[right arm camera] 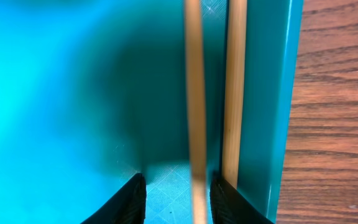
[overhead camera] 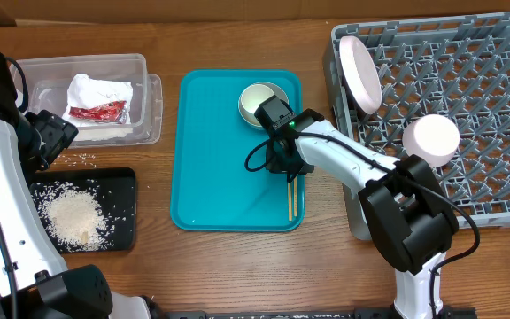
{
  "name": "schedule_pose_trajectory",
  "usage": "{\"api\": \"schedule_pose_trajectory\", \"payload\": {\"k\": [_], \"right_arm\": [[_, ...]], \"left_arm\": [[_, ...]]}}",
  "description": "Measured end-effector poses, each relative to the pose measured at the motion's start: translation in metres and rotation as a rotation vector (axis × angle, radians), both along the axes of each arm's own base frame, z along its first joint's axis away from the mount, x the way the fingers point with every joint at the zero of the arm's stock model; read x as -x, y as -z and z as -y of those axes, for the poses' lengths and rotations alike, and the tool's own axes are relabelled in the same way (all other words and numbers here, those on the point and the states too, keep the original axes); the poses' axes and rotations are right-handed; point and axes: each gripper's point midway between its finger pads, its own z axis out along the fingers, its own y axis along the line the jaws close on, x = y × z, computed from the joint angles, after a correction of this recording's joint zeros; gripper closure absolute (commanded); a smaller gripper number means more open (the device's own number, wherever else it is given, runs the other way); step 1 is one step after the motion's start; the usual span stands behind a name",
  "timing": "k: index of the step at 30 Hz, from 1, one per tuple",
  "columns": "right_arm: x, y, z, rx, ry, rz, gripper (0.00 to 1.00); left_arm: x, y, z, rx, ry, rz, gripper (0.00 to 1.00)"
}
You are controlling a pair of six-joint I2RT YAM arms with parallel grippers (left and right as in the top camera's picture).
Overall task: Sort waste into correct bins and load items into the dishwasher
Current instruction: 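Move the right gripper to the chopsticks on the teal tray and grasp them, then carry the chopsticks right and lower them into the rack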
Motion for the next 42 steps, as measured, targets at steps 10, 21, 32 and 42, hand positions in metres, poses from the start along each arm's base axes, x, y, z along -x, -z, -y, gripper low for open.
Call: {"api": "schedule_pose_trajectory", "payload": {"k": [10,21,32,42], "right_arm": [[-0.004,0.004,0.001,0.01,-0.019,0.027,0.76],[0.0,0.003,0.001,0.015,-0.025,0.013,0.96],[-0.012,-0.062,0.015,0.017,-0.028,-0.045,0.96],[-0.029,-0.183,0.11,0.008,-0.056,0.075,0.96]], "left_arm": [[0.0,0.0,0.0,0.0,0.0,0.0,0.0],[0.0,0.0,0.0,0.0,0.0,0.0,0.0],[0.0,0.0,0.0,0.0,0.0,-0.001,0.0],[0.0,0.0,0.0,0.0,0.0,0.0,0.0]]}}
